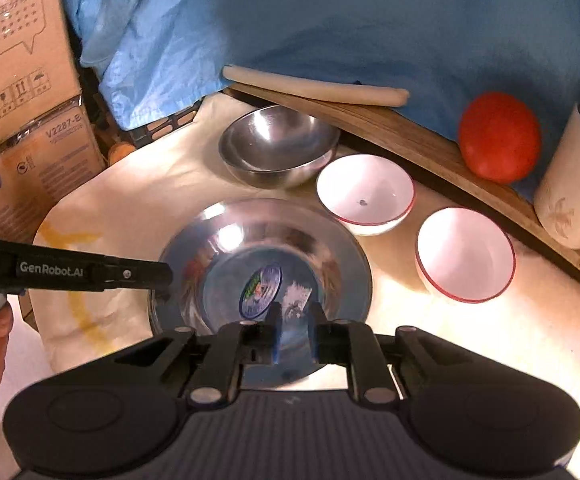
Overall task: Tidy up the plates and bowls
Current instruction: 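Open both tools to release the small plate on the stack, then move both tools to the steel bowl rim and begin closing the left tool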
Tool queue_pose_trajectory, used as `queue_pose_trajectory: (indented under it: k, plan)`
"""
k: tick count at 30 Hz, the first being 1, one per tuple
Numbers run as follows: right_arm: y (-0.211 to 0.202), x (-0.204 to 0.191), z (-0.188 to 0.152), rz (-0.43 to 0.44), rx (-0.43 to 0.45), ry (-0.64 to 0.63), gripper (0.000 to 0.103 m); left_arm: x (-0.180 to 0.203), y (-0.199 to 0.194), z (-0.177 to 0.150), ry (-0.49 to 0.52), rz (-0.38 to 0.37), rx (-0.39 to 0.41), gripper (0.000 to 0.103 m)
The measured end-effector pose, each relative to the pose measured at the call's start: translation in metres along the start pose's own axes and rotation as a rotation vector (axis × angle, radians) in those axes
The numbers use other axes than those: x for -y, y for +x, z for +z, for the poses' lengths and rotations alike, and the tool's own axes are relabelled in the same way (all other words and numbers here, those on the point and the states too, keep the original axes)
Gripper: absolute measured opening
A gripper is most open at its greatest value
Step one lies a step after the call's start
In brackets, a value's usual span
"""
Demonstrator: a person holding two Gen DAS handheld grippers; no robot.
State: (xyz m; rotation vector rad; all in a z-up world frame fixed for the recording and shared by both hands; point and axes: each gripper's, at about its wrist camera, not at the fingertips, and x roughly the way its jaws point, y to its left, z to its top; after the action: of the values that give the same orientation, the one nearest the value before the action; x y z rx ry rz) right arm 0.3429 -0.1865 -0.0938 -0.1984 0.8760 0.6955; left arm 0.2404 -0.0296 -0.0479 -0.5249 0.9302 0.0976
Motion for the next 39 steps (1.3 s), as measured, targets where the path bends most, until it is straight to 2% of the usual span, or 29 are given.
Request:
queue_pose_trajectory:
  k: [6, 7, 10, 12, 15, 20, 24, 26, 28, 39]
  plan:
    - [0.000, 0.001, -0.001, 0.004, 0.016, 0.022, 0.027, 0.000, -0.006, -0.001, 0.028, 0.019, 0.032, 0.021]
    - [-0.001, 0.000, 0.000, 0.003, 0.022, 0.027, 0.032, -0.001, -0.007, -0.001, 0.030, 0.022, 0.036, 0.023]
    - [-0.004, -0.001, 0.001, -0.001, 0.043, 0.044, 0.046, -0.003, -0.010, 0.001, 0.029, 0.033, 0.054, 0.039]
    - [-0.006, -0.001, 0.002, -0.003, 0.057, 0.054, 0.051, -0.004, -0.013, 0.003, 0.031, 0.041, 0.069, 0.054]
    - [-0.009, -0.001, 0.004, -0.008, 0.077, 0.073, 0.061, -0.007, -0.015, 0.008, 0.031, 0.049, 0.091, 0.067]
    - [-0.014, 0.001, 0.007, -0.027, 0.114, 0.112, 0.082, -0.012, -0.017, 0.018, 0.029, 0.060, 0.112, 0.081]
    - [-0.016, 0.003, 0.008, -0.038, 0.140, 0.138, 0.090, -0.015, -0.015, 0.025, 0.021, 0.063, 0.123, 0.093]
    - [-0.018, 0.004, 0.008, -0.047, 0.159, 0.151, 0.098, -0.015, -0.013, 0.028, 0.018, 0.065, 0.128, 0.099]
    - [-0.019, 0.006, 0.009, -0.056, 0.180, 0.166, 0.103, -0.015, -0.011, 0.031, 0.019, 0.072, 0.137, 0.100]
    - [-0.013, 0.012, 0.018, -0.096, 0.195, 0.221, 0.103, -0.026, 0.009, 0.056, -0.043, 0.088, 0.134, 0.102]
